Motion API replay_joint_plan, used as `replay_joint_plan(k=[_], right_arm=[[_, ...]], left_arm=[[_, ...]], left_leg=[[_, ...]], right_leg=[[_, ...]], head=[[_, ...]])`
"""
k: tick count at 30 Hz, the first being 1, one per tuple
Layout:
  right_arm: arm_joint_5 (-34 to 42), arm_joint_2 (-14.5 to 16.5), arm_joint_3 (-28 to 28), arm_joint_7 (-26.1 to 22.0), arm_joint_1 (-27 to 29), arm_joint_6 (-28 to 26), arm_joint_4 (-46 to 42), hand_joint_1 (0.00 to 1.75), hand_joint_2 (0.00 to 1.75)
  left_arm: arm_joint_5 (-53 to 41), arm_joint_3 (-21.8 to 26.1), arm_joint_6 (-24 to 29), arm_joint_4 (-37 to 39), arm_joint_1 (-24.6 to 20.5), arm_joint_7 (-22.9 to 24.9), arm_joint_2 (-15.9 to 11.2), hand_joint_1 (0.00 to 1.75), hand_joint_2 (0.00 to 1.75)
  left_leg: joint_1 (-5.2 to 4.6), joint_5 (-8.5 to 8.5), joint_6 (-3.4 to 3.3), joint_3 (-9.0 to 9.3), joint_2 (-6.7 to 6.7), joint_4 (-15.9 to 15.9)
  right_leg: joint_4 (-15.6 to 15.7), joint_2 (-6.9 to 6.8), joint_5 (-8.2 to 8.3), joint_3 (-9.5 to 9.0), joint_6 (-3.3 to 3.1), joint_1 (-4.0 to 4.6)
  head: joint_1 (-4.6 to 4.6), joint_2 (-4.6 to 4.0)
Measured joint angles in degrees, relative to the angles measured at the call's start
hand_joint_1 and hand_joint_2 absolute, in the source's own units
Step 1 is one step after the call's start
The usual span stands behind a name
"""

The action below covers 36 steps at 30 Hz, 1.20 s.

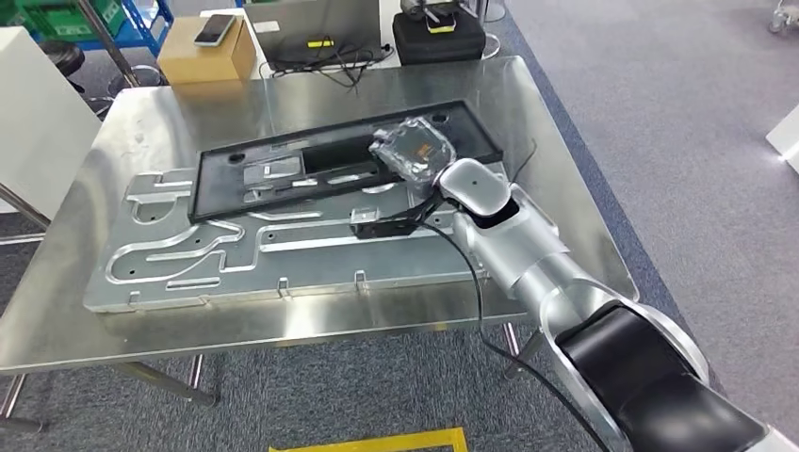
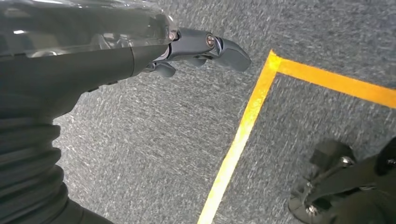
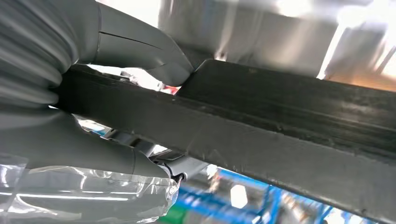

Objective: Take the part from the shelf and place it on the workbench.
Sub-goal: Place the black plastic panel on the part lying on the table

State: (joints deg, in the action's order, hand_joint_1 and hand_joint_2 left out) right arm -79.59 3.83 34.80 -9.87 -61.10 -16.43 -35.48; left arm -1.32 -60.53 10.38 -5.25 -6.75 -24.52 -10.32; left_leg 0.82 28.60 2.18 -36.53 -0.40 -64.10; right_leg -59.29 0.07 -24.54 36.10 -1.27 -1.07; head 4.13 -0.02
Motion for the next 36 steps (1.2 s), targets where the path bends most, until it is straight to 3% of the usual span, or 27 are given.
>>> replay_joint_plan(k=[2,3,4,5,7,9,13,15,17,18,19,20,22,24,27,29,30,33,34,35,36], right_arm=[[-0.22,1.44,1.44,-0.56,-0.66,1.54,3.75,1.75,1.75],[-0.21,1.94,1.99,-1.15,-0.81,2.84,5.41,1.75,1.75],[-0.18,2.32,2.54,-1.83,-0.88,4.57,7.01,1.75,1.75],[-0.19,2.59,3.14,-2.40,-0.83,6.47,8.50,1.75,1.75],[-0.20,2.86,4.26,-2.92,-0.27,9.81,11.22,1.75,1.75],[0.03,2.94,5.00,-3.01,0.47,11.73,13.35,1.75,1.75],[1.21,2.83,5.35,-2.92,0.91,12.65,15.50,0.00,0.00],[2.13,2.51,5.33,-2.56,1.22,11.91,16.32,0.00,0.00],[3.35,2.00,5.19,-2.34,2.09,10.07,17.01,0.00,0.00],[3.96,1.73,5.03,-2.33,2.59,9.13,17.25,0.00,0.00],[4.48,1.55,4.82,-2.34,3.02,8.29,17.45,0.00,0.00],[4.88,1.42,4.58,-2.36,3.31,7.63,17.60,0.00,0.00],[5.55,1.32,4.10,-2.37,3.57,6.36,17.81,0.00,0.00],[6.57,1.33,3.50,-2.77,3.90,4.43,17.90,0.00,0.00],[10.43,1.31,1.67,-6.37,4.70,-0.93,17.73,0.00,0.00],[16.33,1.53,-0.94,-12.82,5.06,-4.79,16.65,0.00,0.00],[19.48,1.79,-2.52,-16.37,5.22,-5.91,15.81,0.00,0.00],[28.59,2.36,-6.88,-24.26,6.57,-6.90,12.40,0.00,0.00],[32.31,2.35,-7.86,-25.30,7.62,-7.04,10.26,0.00,0.00],[36.32,2.25,-8.44,-25.63,8.88,-7.44,7.47,0.00,0.00],[40.77,2.04,-8.86,-25.76,10.28,-8.14,3.87,0.00,0.00]], left_arm=[[0.01,-0.32,-0.44,0.00,0.01,-0.44,0.00,0.00,1.75],[0.01,-0.54,-0.78,0.00,0.08,-0.78,0.01,0.00,1.75],[0.00,-0.76,-1.15,-0.01,0.17,-1.17,0.01,0.00,1.75],[-0.01,-0.96,-1.43,-0.01,0.24,-1.56,0.02,0.00,1.75],[-0.01,-1.12,-1.65,-0.02,0.29,-2.21,0.02,0.00,1.75],[0.01,-1.14,-1.67,-0.02,0.28,-2.60,0.03,0.00,1.75],[0.02,-1.16,-1.87,-0.03,0.26,-3.41,0.05,0.00,1.75],[0.03,-1.17,-2.01,-0.04,0.20,-3.99,0.07,0.00,1.75],[0.03,-1.18,-1.96,-0.04,0.17,-4.35,0.07,0.00,1.75],[0.03,-1.22,-1.90,-0.04,0.18,-4.44,0.07,0.00,1.75],[0.03,-1.29,-1.83,-0.04,0.19,-4.46,0.07,0.00,1.75],[0.03,-1.39,-1.76,-0.04,0.18,-4.46,0.08,0.00,1.75],[0.03,-1.66,-1.67,-0.04,0.09,-4.44,0.12,0.00,0.87],[0.03,-2.02,-1.63,-0.04,-0.08,-4.43,0.15,0.00,0.00],[0.02,-2.50,-1.46,-0.04,-0.16,-4.27,0.16,0.00,0.00],[0.01,-2.70,-1.35,-0.04,-0.19,-3.85,0.16,0.00,0.00],[0.01,-2.78,-1.33,-0.04,-0.28,-3.58,0.13,0.00,0.00],[0.01,-2.89,-1.31,-0.04,-0.63,-2.64,0.01,0.00,0.00],[0.01,-2.90,-1.31,-0.04,-0.63,-2.34,0.00,0.00,0.00],[0.01,-2.90,-1.29,-0.04,-0.58,-2.11,-0.01,0.00,0.00],[0.01,-2.90,-1.27,-0.04,-0.54,-1.94,-0.02,0.00,0.00]], left_leg=[[-0.01,2.93,0.23,-4.11,0.03,-7.74],[0.00,3.29,0.24,-5.67,0.03,-10.23],[-0.01,2.55,0.17,-6.29,0.04,-10.74],[-0.01,0.72,0.01,-5.77,0.04,-8.88],[-0.11,-3.84,-0.51,-2.56,0.01,-1.19],[-0.39,-5.65,-1.05,-0.14,0.01,4.36],[-0.38,-5.23,-2.08,0.89,0.23,5.89],[-0.12,-5.23,-2.69,1.57,0.38,6.46],[-0.14,-5.13,-3.02,1.75,0.40,6.51],[-0.14,-5.09,-3.06,1.79,0.40,6.49],[-0.14,-5.05,-3.06,1.86,0.40,6.48],[-0.14,-5.01,-3.02,1.94,0.39,6.45],[-0.14,-4.86,-2.79,2.09,0.38,6.24],[-0.30,-4.63,-2.29,2.06,0.32,5.96],[-0.32,-4.68,-1.30,2.01,0.26,6.01],[-0.16,-3.79,-0.66,1.49,0.26,4.79],[-0.12,-2.47,-0.42,0.62,0.27,2.71],[-0.06,2.66,0.00,-4.31,0.28,-8.15],[-0.05,3.09,0.05,-5.37,0.28,-10.26],[-0.05,2.41,0.04,-5.37,0.29,-10.12],[-0.04,0.82,-0.05,-4.31,0.29,-7.84]], right_leg=[[0.00,-0.20,-0.38,-0.34,-0.46,0.24],[0.00,-0.26,-0.59,-0.55,-0.58,0.37],[-0.01,-0.26,-0.82,-0.83,-0.62,0.46],[-0.01,-0.23,-1.08,-1.20,-0.60,0.52],[-0.02,-0.15,-1.67,-1.97,-0.36,0.68],[-0.07,-0.01,-2.02,-2.18,0.05,0.84],[-0.37,0.19,-2.67,-2.29,1.19,0.80],[-4.22,0.18,-4.93,-0.75,1.75,0.79],[-11.52,0.17,-8.01,3.11,2.05,0.71],[-14.39,0.16,-8.76,4.79,2.16,0.64],[-15.51,0.14,-8.50,5.61,2.24,0.57],[-14.43,0.11,-7.22,5.31,2.25,0.48],[-6.97,-0.01,-3.31,1.84,2.09,0.33],[-0.83,-0.08,-1.14,-1.13,1.72,0.48],[0.40,-0.02,-0.77,-1.55,0.83,0.73],[0.78,0.00,-0.37,-1.59,0.06,0.56],[0.96,0.02,-0.21,-1.64,-0.24,0.43],[0.96,0.01,-0.23,-1.67,-0.54,0.49],[0.92,-0.01,-0.28,-1.68,-0.55,0.54],[0.87,-0.03,-0.36,-1.70,-0.52,0.56],[0.80,-0.02,-0.46,-1.75,-0.44,0.56]], head=[[0.00,0.00],[0.00,0.00],[0.00,0.00],[0.00,0.00],[0.00,0.00],[0.00,0.00],[-0.01,0.00],[-0.01,0.00],[0.00,0.00],[-0.01,0.00],[-0.01,0.00],[0.00,0.00],[-0.01,0.00],[-0.01,0.00],[0.00,0.00],[0.00,0.00],[0.00,0.00],[0.00,0.00],[0.00,0.00],[0.00,0.00],[0.00,0.00]])
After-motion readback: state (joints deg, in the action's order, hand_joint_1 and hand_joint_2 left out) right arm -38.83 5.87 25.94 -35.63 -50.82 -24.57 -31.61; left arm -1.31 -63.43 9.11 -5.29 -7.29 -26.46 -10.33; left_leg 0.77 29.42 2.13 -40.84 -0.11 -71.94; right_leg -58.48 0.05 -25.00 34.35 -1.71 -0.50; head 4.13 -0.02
